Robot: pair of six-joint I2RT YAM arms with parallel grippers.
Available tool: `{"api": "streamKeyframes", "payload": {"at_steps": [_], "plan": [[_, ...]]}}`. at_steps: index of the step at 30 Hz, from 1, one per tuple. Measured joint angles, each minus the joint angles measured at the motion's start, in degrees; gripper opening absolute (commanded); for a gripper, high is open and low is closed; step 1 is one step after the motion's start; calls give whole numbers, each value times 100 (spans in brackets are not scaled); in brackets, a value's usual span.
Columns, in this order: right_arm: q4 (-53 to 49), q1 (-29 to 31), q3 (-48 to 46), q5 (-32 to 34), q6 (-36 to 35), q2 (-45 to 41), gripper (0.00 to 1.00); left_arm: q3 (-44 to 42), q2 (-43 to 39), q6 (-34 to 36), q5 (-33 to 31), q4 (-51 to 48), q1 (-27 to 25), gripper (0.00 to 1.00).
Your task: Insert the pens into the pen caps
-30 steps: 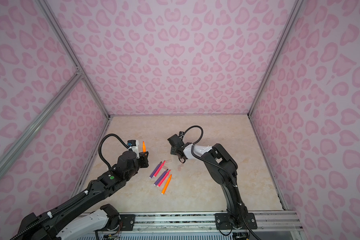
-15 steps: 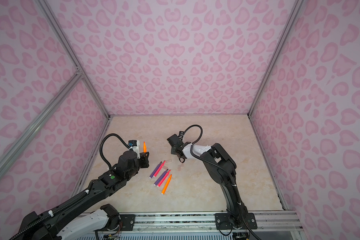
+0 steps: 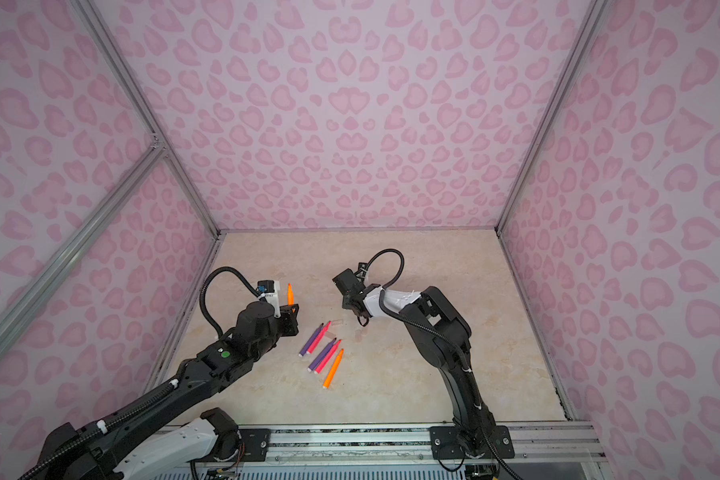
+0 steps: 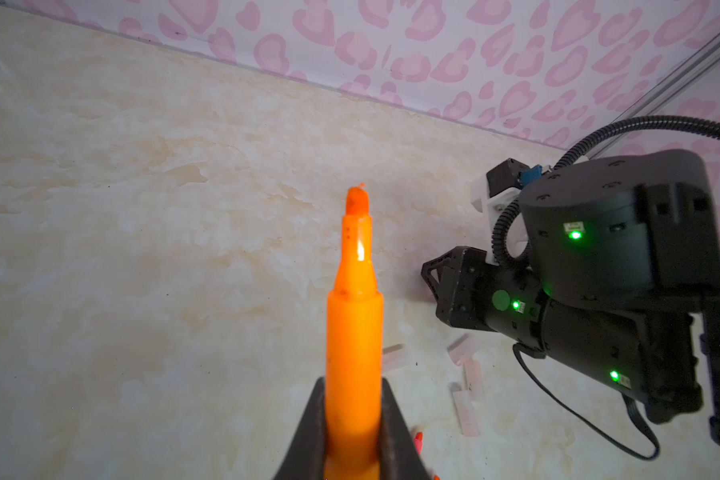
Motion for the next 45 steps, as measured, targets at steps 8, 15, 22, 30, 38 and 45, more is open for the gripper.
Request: {"api": "streamKeyframes", "payload": {"at_steps": [8,15,22,30,38,45], "plan": [[-17,15,66,70,-4,57,25,0,0,0,68,4,0,3],[-50,17,76,142,-15,66,10,-2,-22,4,103,9,0,3],[-164,9,-42,50,-4,-133,4,-262,-258,92,426,319,0,3],[13,9,-820,-20,-28,-1709,2,-573,-756,282,1084,933,0,3],[962,17,-2100,-490,-142,-3434,0,-940,-1104,431,2280,1847,-28,4],[2428,37,-2806,-1281,-151,-4485,0,-953,-1364,597,3147,2326,-181,4]]}}
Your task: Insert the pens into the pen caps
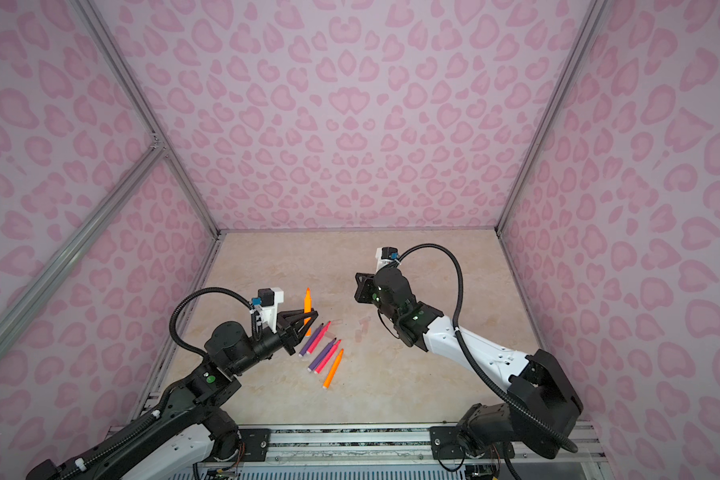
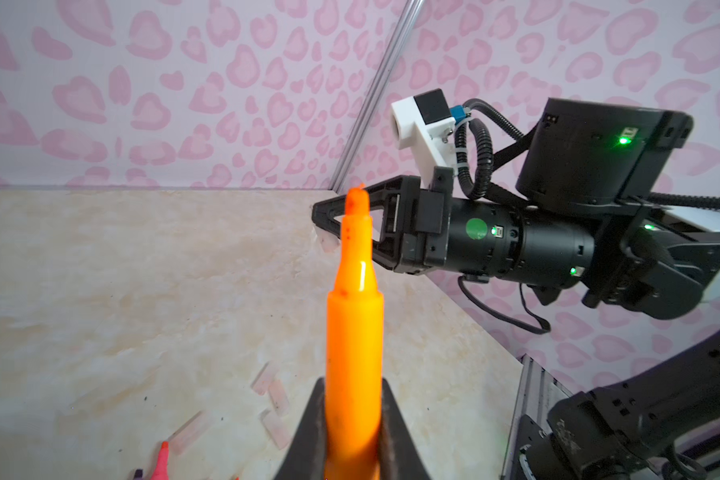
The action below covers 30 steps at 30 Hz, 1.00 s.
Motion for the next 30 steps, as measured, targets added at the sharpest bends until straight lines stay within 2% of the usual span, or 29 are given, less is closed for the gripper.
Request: {"api": "streamKeyframes", "payload": {"at_steps": [6,14,30], "plan": [[664,376,-199,-195,-52,-658,0,48,57,170,256,37,-190,4],[1281,997,-568,55,-404,-1329,0,267,380,293,352,-11,-365,4],[2107,1510,-723,352,-522,-1049,0,404,562,387,234,-146,-507,4]]}}
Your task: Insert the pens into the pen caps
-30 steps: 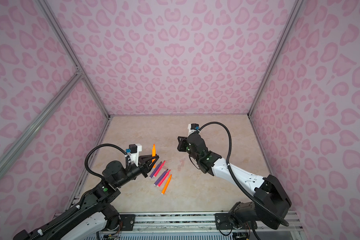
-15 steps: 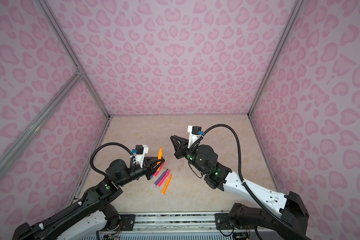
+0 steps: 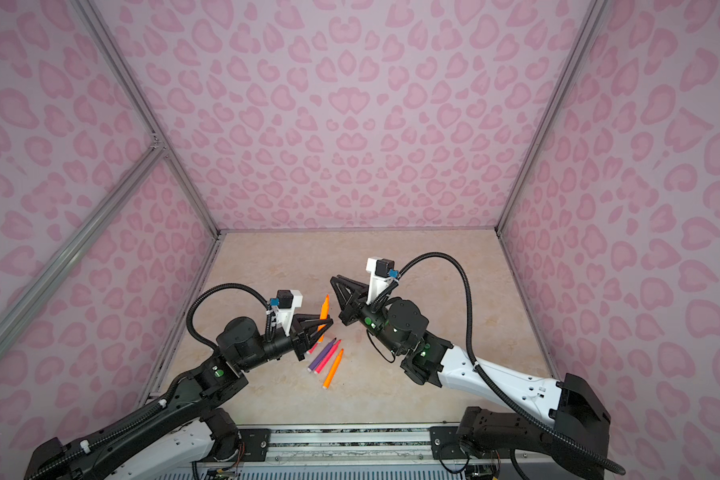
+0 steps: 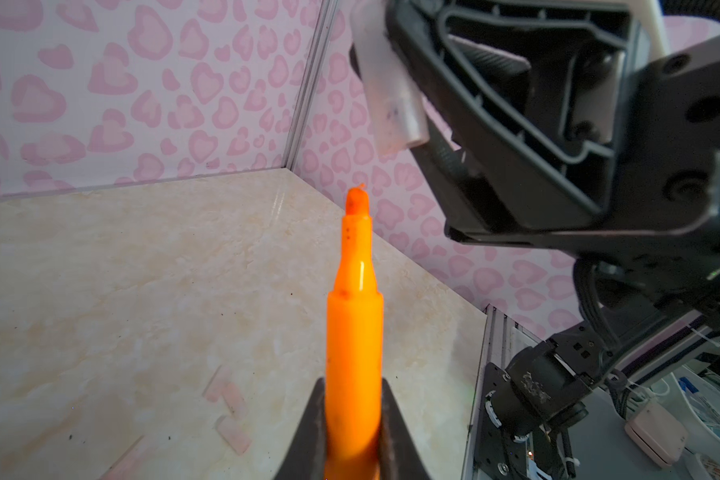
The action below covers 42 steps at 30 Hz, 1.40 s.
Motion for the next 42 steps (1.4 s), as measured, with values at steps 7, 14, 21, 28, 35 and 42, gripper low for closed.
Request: {"api": "streamKeyframes", "payload": {"at_steps": [7,14,21,28,35,42], "plan": [[232,149,46,275,-61,240,0,28,-20,0,-15,-79,-20,4],[442,297,98,470,-105,505,0,28,-122,0,-50,-96,-26,3],[570,450,48,660,-184,509,0,28,-175,-7,-203,-138,-26,3],[748,560,-35,839,-201,540,0,-15,-308,-7,-227,-208,-31,3],[953,643,-92,933,-173,654,0,-52,-367,-7,-271,-313,-31,3],[1119,774,-160,935,-120,780,0,-122,-463,-48,-348,-262,-26,3]]}}
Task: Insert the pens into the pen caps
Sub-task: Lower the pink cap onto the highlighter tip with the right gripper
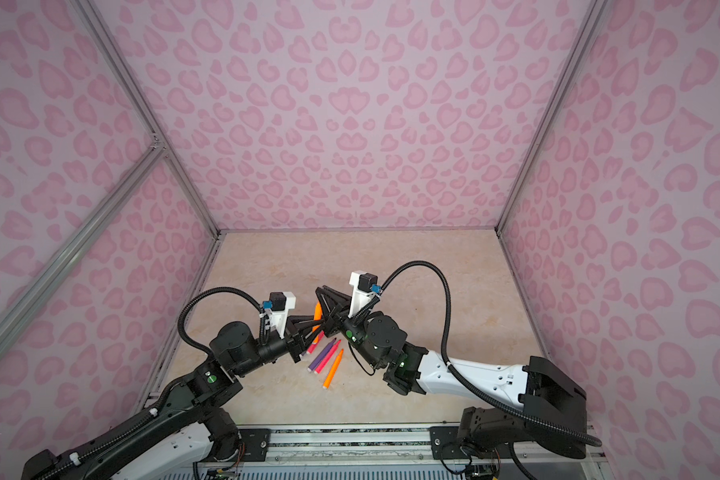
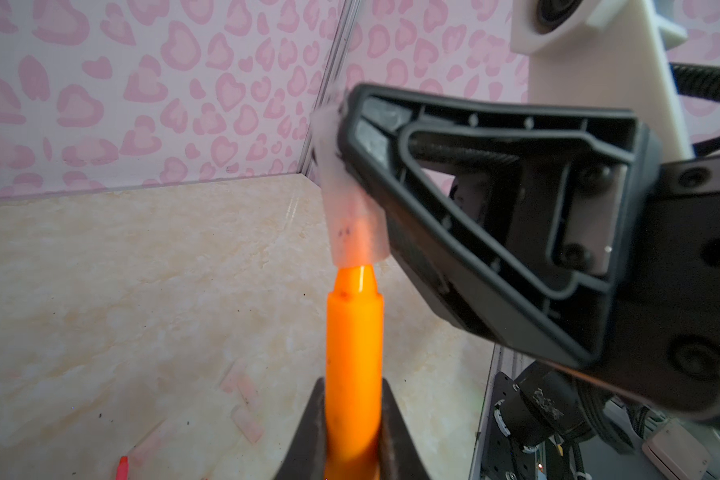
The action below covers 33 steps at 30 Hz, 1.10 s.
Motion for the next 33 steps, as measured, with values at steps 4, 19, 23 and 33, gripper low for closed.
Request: {"api": "streamKeyframes", "payload": {"at_steps": [4,19,23,33], "plan": [[262,24,-138,-74,-2,15,0,-66,-116,-7,9,-11,-4,3],[916,37,-673,-732,-229,-208,0,-216,-417,0,358,22,-11,3],[750,37,-664,-726,-247,-297,25,-216,-378,26,387,35,-11,3],[-549,57,-352,-413,-321,-981,73,-33,-98,160,-315,-17,-116,4]]}}
